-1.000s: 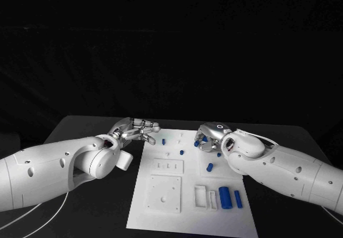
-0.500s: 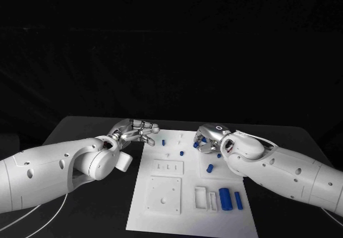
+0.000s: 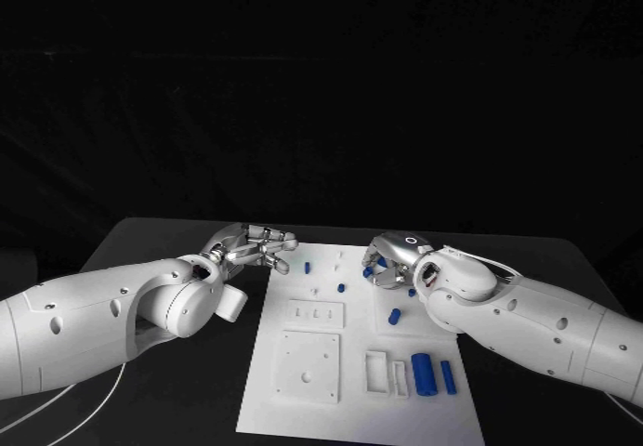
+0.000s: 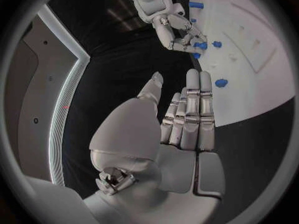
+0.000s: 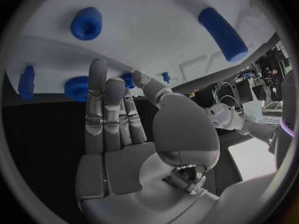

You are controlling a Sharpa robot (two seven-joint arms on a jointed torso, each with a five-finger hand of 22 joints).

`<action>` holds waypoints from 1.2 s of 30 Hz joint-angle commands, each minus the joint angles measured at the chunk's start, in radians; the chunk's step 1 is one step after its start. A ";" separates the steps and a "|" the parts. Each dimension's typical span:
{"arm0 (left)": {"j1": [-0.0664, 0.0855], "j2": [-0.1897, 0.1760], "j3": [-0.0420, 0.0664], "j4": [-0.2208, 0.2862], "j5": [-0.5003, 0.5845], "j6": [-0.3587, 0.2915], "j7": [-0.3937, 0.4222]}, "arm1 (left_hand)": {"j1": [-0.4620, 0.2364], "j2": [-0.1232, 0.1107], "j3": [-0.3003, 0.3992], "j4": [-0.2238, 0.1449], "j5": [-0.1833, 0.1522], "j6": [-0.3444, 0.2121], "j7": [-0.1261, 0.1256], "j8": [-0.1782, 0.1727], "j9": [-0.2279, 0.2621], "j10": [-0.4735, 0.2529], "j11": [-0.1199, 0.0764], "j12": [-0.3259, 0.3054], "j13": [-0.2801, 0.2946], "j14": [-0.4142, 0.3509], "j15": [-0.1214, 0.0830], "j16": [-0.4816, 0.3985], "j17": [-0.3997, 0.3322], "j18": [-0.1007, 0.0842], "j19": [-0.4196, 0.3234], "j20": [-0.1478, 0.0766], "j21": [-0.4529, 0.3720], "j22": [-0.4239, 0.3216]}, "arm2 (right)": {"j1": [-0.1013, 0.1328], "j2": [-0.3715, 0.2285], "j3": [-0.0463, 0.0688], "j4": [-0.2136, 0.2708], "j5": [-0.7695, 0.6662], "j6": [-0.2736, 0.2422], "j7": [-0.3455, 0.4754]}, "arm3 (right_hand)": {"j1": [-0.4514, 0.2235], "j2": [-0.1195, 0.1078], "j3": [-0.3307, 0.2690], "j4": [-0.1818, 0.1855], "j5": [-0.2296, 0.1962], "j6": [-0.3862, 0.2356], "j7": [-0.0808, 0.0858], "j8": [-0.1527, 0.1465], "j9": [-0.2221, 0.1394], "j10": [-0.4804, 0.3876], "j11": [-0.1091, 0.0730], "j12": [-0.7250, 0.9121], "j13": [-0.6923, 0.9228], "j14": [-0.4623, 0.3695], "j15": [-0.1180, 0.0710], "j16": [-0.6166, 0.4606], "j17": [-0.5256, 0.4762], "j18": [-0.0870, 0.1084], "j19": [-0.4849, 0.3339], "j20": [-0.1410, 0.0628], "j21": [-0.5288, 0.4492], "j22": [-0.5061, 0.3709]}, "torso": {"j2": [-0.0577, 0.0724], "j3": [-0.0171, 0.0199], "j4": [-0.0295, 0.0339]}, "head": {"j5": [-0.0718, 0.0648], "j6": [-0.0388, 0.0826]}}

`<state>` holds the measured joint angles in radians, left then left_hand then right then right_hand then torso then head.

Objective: Assemble the parts on the task board

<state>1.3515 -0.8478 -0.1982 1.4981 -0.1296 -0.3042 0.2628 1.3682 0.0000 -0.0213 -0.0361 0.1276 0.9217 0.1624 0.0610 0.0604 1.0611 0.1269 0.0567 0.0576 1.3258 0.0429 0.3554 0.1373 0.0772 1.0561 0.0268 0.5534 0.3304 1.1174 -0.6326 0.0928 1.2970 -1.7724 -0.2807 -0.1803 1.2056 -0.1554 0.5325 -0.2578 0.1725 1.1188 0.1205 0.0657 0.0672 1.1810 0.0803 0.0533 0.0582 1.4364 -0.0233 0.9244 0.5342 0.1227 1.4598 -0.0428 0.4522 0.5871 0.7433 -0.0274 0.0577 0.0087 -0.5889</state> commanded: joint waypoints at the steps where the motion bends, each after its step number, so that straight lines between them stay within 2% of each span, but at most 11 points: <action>1: 0.003 0.000 0.001 0.001 -0.006 0.017 0.001 | -0.006 -0.004 0.006 0.001 -0.006 -0.005 -0.001 0.001 0.000 -0.006 0.000 0.004 0.001 -0.005 0.000 0.006 0.000 0.010 -0.008 -0.001 0.002 0.000 | 0.000 -0.001 0.000 0.005 -0.005 -0.012 -0.007 | 0.000 -0.009 -0.007 0.002 0.005 -0.008 -0.003 -0.003 -0.001 -0.006 -0.001 0.004 0.001 -0.003 0.004 0.003 -0.001 0.010 0.005 0.000 -0.005 0.001 | 0.001 0.0004 -0.0006 | 0.001 -0.001; 6: 0.003 0.000 0.001 0.000 -0.006 0.019 0.001 | -0.006 -0.004 0.006 0.001 -0.006 -0.005 -0.001 0.001 0.000 -0.006 0.000 0.004 0.001 -0.005 0.000 0.006 0.000 0.010 -0.008 -0.001 0.002 0.000 | 0.000 -0.001 0.000 0.008 -0.006 -0.007 -0.007 | 0.002 -0.004 0.006 0.003 -0.003 -0.002 -0.004 -0.003 -0.001 0.002 -0.002 0.004 0.000 -0.002 0.002 0.004 -0.001 0.010 0.007 -0.001 -0.009 0.006 | 0.002 0.0000 -0.0006 | 0.002 0.000; 10: 0.003 0.000 0.001 -0.001 -0.007 0.019 0.000 | -0.005 -0.005 0.007 0.002 -0.006 -0.004 -0.001 0.001 0.000 -0.007 0.000 0.004 0.001 -0.005 0.000 0.006 0.000 0.011 -0.008 -0.001 0.002 -0.001 | 0.000 0.000 0.000 0.009 -0.010 0.005 -0.009 | 0.011 0.010 0.041 0.000 -0.039 0.021 -0.010 -0.002 0.001 0.034 -0.012 0.004 0.001 -0.003 -0.003 0.006 0.000 0.007 0.006 -0.006 -0.007 0.017 | 0.003 0.0011 -0.0002 | 0.001 0.000; 13: 0.004 0.000 0.001 -0.001 -0.007 0.020 0.000 | -0.004 -0.006 0.009 0.003 -0.006 -0.004 -0.001 0.001 0.000 -0.008 0.000 0.003 0.001 -0.005 0.000 0.006 0.000 0.011 -0.008 -0.001 0.002 -0.002 | 0.000 0.001 0.000 0.008 -0.014 0.012 -0.010 | 0.011 0.016 0.062 0.000 -0.050 0.037 -0.014 -0.002 0.002 0.061 -0.019 0.005 0.002 -0.003 -0.008 0.007 0.002 0.003 0.003 -0.011 0.001 0.031 | 0.004 0.0008 -0.0006 | 0.001 -0.001; 23: 0.004 0.008 0.001 -0.008 -0.011 0.024 -0.001 | -0.004 -0.004 0.010 0.003 -0.006 -0.003 -0.001 0.001 0.000 -0.008 0.000 0.003 0.001 -0.005 0.000 0.006 0.000 0.011 -0.008 -0.001 0.002 -0.002 | 0.000 0.009 0.000 0.006 -0.023 0.029 -0.011 | 0.020 0.037 0.067 0.005 -0.070 0.075 -0.024 -0.002 0.004 0.103 -0.034 0.005 0.002 -0.002 -0.019 0.009 0.007 -0.009 -0.007 -0.022 0.009 0.064 | 0.005 -0.0011 -0.0003 | -0.001 -0.003; 27: 0.004 0.009 0.001 -0.009 -0.011 0.024 -0.001 | -0.004 -0.004 0.010 0.003 -0.006 -0.002 -0.001 0.001 0.000 -0.011 0.001 0.003 0.001 -0.006 0.001 0.006 0.000 0.011 -0.008 0.000 0.002 -0.003 | 0.000 0.010 0.000 0.005 -0.028 0.013 -0.019 | 0.026 0.051 0.076 0.006 -0.096 0.090 -0.027 -0.002 0.006 0.119 -0.039 0.005 0.003 -0.004 -0.025 0.008 0.009 -0.011 -0.011 -0.028 0.009 0.073 | 0.004 0.0005 -0.0007 | 0.001 -0.005; 36: 0.004 0.009 0.001 -0.011 -0.011 0.025 -0.002 | -0.003 -0.003 0.010 0.001 -0.006 -0.001 -0.001 0.001 0.000 -0.012 0.001 0.003 0.001 -0.006 0.001 0.006 0.000 0.011 -0.008 0.000 0.003 -0.003 | 0.000 0.009 0.000 0.013 -0.037 -0.035 -0.056 | 0.023 0.055 0.091 0.014 -0.107 0.118 -0.035 -0.002 0.011 0.148 -0.050 0.005 0.004 -0.004 -0.037 0.004 0.012 -0.017 -0.013 -0.040 0.008 0.094 | 0.005 0.0002 0.0015 | 0.003 -0.002</action>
<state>1.3524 -0.8409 -0.1985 1.4865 -0.1368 -0.2955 0.2573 1.3683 0.0001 -0.0172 -0.0321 0.1276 0.9217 0.1624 0.0610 0.0603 1.0546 0.1275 0.0567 0.0575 1.3258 0.0429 0.3554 0.1371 0.0773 1.0561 0.0269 0.5534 0.3281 1.1180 -0.6231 0.0933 1.3061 -1.7875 -0.2909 -0.2080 1.2243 -0.1104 0.6194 -0.2417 0.0658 1.2326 0.0858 0.0596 0.0767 1.3242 0.0303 0.0545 0.0595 1.4327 -0.0556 0.9291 0.5460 0.1060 1.4471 -0.0770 0.4588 0.6819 0.7479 -0.0272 0.0584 0.0102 -0.5925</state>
